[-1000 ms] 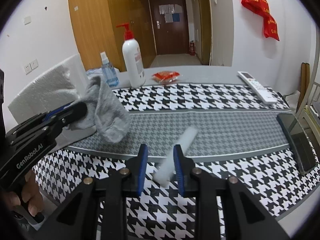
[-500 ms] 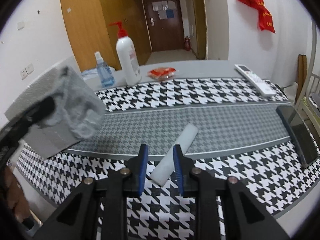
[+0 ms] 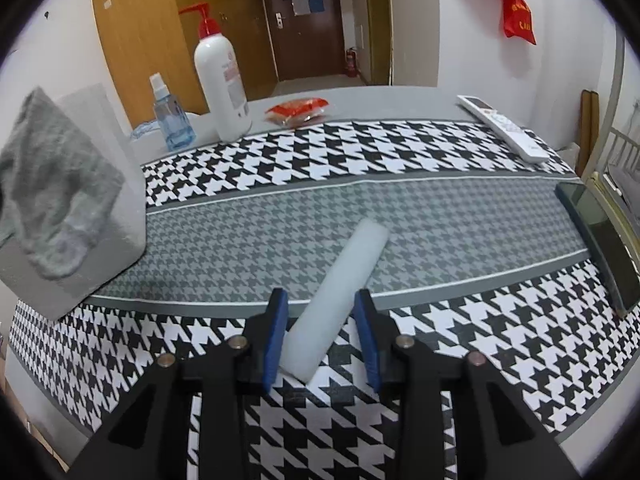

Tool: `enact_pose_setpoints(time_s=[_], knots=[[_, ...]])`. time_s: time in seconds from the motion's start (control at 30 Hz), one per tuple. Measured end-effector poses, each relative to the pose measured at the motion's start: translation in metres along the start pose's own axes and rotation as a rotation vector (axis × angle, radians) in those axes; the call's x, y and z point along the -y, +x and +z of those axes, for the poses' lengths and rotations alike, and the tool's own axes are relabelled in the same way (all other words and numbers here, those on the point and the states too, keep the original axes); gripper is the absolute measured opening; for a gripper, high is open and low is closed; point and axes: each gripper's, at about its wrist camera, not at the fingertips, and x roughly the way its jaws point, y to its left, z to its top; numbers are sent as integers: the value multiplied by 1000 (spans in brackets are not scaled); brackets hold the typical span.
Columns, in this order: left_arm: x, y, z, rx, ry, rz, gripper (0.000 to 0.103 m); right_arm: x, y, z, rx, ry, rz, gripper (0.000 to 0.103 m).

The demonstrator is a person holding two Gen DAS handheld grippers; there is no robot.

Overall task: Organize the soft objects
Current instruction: 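Lift the grey sock with the left tool while the right tool lifts the white roll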

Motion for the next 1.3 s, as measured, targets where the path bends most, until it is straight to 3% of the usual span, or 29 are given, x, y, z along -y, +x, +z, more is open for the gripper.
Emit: enact_pose_setpoints(time_s=[0.13,0.2,0.3,0.8,1.3], knots=[[-1,-1,0,0,4,-3,17,1,5,3,-5,14,-14,39],[-1,0,0,2,7,-7,17,1,6,3,-2,8,-34,25],[-1,1,1,1,10,-13,17,6,4,3,6,3,-7,20],[-3,-5,9,29,13,4,17,17,-37,6,105,1,43,17],[-6,-23,28,76,20,-16,17,8,-89,28,243,-49,70,17]])
